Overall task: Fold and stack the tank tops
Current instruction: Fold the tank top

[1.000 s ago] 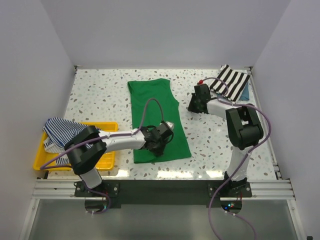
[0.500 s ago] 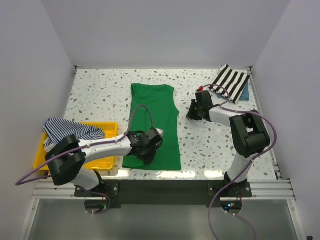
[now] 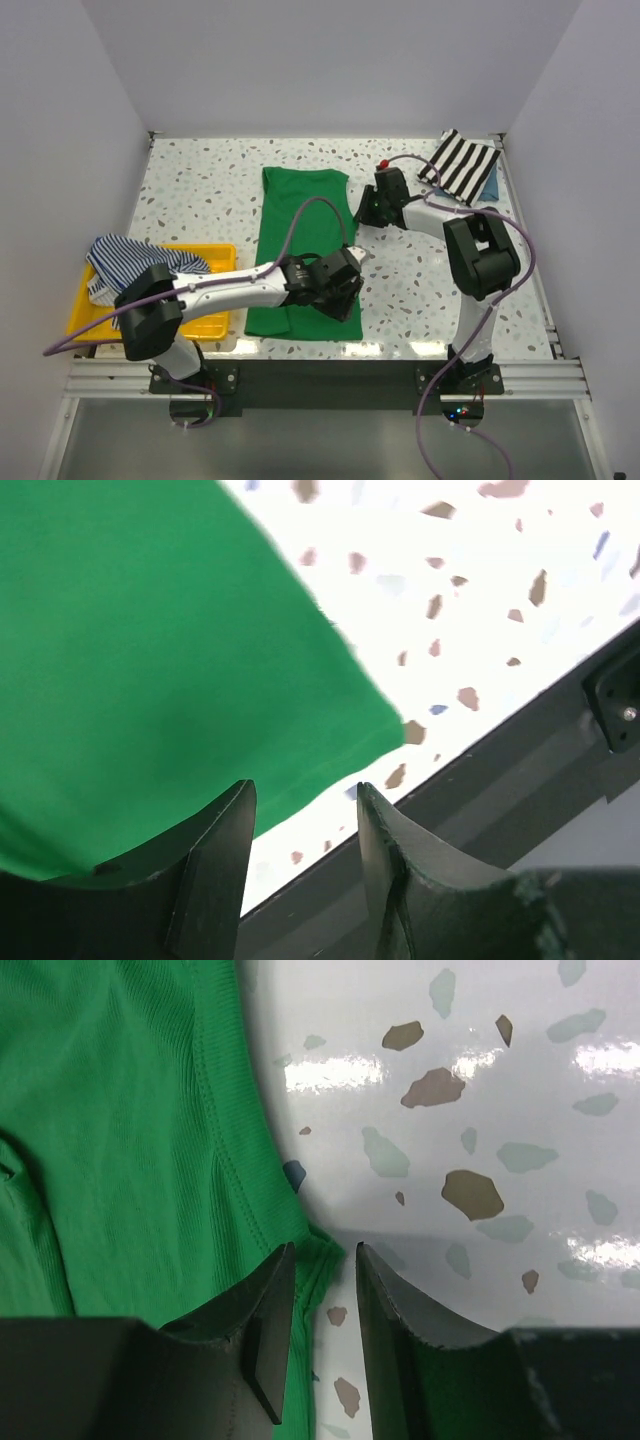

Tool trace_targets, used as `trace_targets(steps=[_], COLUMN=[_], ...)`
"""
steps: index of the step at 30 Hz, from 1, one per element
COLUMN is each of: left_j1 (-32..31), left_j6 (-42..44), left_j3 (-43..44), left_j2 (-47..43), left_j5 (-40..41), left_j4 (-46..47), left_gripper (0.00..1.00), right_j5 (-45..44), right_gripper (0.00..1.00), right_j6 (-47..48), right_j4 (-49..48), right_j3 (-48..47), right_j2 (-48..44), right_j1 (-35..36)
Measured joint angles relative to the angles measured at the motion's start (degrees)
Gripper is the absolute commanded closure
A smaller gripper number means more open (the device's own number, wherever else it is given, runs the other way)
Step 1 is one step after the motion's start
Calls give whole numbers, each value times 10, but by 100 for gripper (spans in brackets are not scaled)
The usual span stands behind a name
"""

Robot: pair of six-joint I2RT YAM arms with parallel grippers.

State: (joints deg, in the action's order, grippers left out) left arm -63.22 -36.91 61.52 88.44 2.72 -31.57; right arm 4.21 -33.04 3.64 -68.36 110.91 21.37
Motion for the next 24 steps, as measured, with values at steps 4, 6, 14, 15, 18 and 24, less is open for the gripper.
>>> trace_targets(steps=[4, 6, 14, 15, 18, 24], left_j1=[-31, -41, -68, -71, -82, -97], left_j6=[0, 0, -7, -10, -17, -31], left_j3=[29, 43, 91, 91, 91, 102], left_j2=[63, 89, 159, 162, 172, 205], left_j5=[-18, -26, -35, -35, -33, -10], left_j4=[19, 28, 48, 48, 47, 38], left_gripper=[47, 47, 49, 51, 54, 66], right_j5=[1, 0, 1, 1, 1, 0], right_gripper=[67, 81, 98, 98, 99, 100], right_j6=[-1, 0, -4, -4, -4, -4], right_j4=[2, 2, 0, 0, 0, 0], right_j3=[-16, -25, -35, -35, -35, -36], right_j2=[22, 29, 43, 43, 43, 43], right_j1=[1, 2, 4, 4, 4, 4])
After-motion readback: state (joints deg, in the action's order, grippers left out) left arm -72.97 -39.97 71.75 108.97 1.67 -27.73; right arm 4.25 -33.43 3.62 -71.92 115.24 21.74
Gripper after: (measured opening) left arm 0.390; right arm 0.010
